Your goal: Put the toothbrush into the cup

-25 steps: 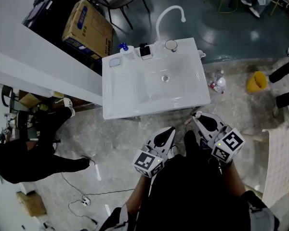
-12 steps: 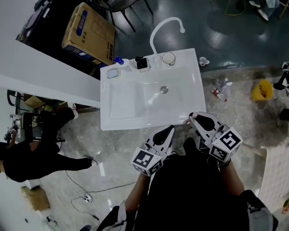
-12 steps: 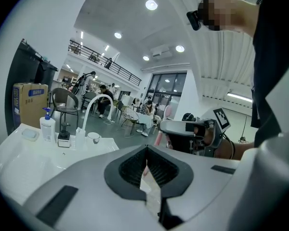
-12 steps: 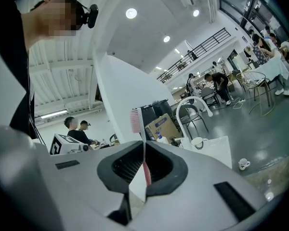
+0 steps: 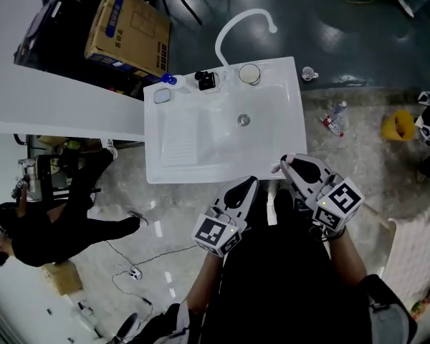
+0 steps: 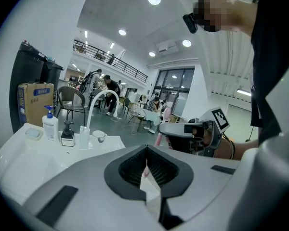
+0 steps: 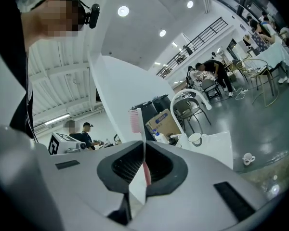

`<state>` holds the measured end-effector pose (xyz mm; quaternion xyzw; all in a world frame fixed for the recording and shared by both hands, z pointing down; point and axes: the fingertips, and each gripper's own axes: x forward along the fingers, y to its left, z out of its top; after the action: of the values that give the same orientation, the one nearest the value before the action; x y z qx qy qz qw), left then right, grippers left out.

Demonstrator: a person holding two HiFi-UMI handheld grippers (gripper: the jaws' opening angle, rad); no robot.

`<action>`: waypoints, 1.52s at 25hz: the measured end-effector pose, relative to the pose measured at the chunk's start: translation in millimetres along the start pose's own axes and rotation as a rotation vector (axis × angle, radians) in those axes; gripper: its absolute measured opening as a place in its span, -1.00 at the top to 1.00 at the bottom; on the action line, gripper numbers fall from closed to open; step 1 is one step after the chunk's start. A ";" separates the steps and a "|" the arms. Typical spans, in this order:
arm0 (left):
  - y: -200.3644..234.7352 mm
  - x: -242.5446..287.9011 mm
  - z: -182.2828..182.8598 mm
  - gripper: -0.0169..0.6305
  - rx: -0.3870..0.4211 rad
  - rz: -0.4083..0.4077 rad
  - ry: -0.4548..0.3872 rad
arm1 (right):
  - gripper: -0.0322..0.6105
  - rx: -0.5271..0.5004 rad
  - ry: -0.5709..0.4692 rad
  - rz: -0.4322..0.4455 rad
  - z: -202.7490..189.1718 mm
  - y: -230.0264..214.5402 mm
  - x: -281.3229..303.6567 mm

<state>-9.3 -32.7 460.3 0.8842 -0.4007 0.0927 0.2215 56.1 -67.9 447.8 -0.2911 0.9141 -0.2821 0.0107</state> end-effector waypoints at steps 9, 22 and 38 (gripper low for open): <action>35.7 15.1 0.9 0.91 0.008 -0.035 0.008 | 0.82 -0.004 -0.006 -0.051 2.9 -13.9 21.1; 106.8 24.0 49.8 0.91 0.086 -0.170 -0.014 | 0.82 -0.055 -0.035 -0.182 45.6 -11.5 85.1; 157.5 43.3 57.8 0.91 0.077 -0.228 0.014 | 0.82 -0.009 -0.020 -0.236 47.8 -32.0 138.9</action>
<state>-99.5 -180.0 473.9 0.9312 -0.2921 0.0882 0.1993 -33.6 -188.5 444.5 -0.3997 0.8745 -0.2744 -0.0147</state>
